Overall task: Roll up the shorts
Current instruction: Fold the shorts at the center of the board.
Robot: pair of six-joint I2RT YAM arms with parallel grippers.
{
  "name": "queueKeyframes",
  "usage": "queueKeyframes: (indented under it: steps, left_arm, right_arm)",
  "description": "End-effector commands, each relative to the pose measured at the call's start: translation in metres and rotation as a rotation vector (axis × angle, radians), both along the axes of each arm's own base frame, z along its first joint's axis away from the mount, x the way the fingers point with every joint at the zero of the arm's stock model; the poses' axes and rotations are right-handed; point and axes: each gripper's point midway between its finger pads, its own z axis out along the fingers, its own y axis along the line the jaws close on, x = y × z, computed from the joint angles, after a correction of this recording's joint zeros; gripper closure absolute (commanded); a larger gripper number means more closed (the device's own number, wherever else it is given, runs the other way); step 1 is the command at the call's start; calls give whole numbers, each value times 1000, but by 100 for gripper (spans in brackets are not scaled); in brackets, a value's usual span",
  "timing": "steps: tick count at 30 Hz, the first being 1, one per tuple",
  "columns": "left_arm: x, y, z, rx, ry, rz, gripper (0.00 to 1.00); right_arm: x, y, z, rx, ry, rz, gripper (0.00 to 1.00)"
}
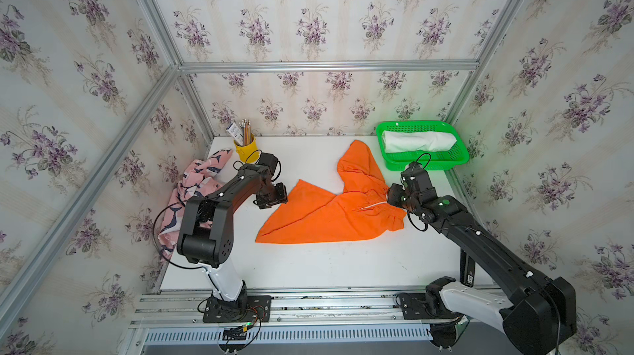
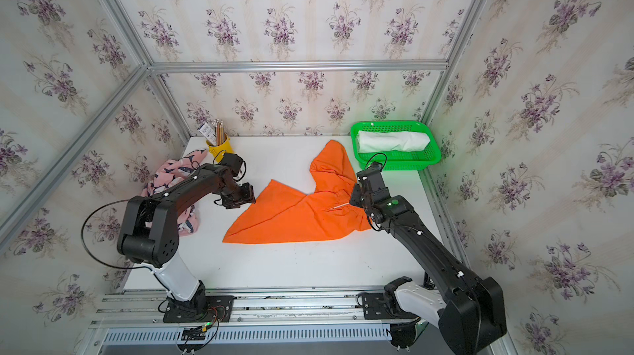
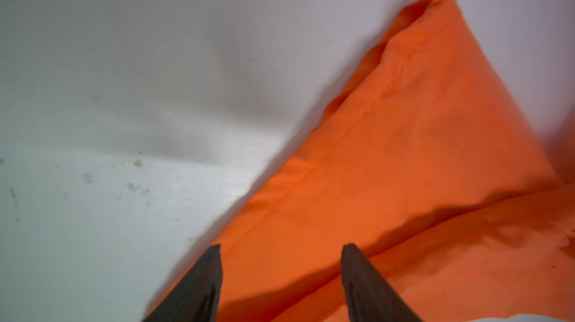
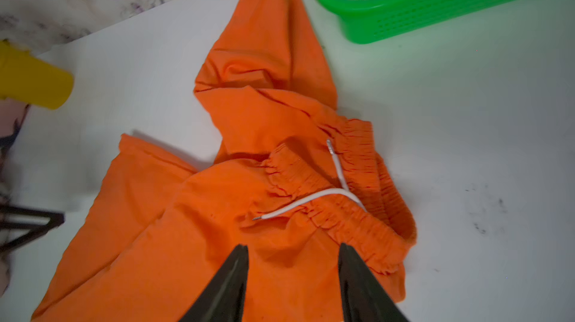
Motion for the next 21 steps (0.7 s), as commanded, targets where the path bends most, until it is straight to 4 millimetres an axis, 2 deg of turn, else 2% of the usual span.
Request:
queueKeyframes:
  steps: [1, 5, 10, 16, 18, 20, 21]
  left_arm:
    - [7, -12, -6, -3, 50, -65, 35]
    - [21, -18, -18, 8, 83, -86, 35]
    - [31, -4, -35, 122, 104, -83, 33]
    - [37, -16, -51, 89, 135, -111, 36]
    - [37, -22, -55, 78, 141, -137, 43]
    - [39, -29, -55, 71, 132, -170, 62]
    - [40, -30, -55, 76, 121, -177, 72]
  right_arm:
    - [3, 29, -13, 0, 57, 198, 48]
    - [25, 30, -50, -84, 162, 204, 45]
    - [55, 31, -92, -121, 222, 211, 38]
    - [81, 29, -125, -207, 256, 235, 33]
    - [87, 28, -130, -224, 262, 238, 33]
    - [92, 35, -127, -196, 261, 262, 39]
    - [94, 40, -124, -176, 255, 278, 45]
